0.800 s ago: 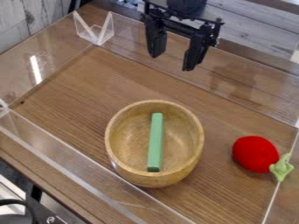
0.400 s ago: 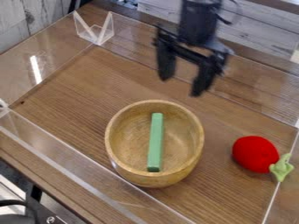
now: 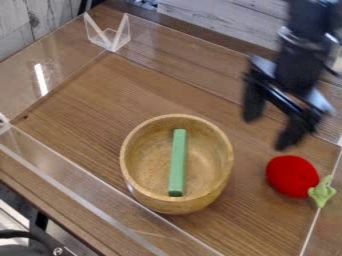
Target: Move the red object to the left side of the table
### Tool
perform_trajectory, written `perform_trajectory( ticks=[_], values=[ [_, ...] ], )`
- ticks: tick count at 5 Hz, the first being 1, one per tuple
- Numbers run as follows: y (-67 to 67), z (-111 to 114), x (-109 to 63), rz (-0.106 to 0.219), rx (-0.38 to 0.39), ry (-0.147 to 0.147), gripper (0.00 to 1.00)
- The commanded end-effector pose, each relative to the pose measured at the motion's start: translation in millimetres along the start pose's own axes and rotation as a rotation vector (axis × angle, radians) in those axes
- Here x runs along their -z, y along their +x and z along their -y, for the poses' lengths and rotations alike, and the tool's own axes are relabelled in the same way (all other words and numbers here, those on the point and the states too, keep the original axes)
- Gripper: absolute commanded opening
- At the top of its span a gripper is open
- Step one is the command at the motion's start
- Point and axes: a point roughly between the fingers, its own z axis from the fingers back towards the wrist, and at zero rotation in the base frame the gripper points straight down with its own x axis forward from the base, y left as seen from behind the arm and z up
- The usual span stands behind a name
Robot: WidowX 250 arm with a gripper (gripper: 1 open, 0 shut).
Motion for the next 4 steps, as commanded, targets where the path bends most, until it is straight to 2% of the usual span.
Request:
perform_trajectory(
  ticks=[1,2,4],
  values=[
    [17.1,19.7,-7.7,0.082,0.114,0.015,1.00],
    [21.2,21.9,5.9,0.096,0.185,0.030,1.00],
    [20.7,-0.8,12.2,0.146,0.188,0.070,1.00]
  ],
)
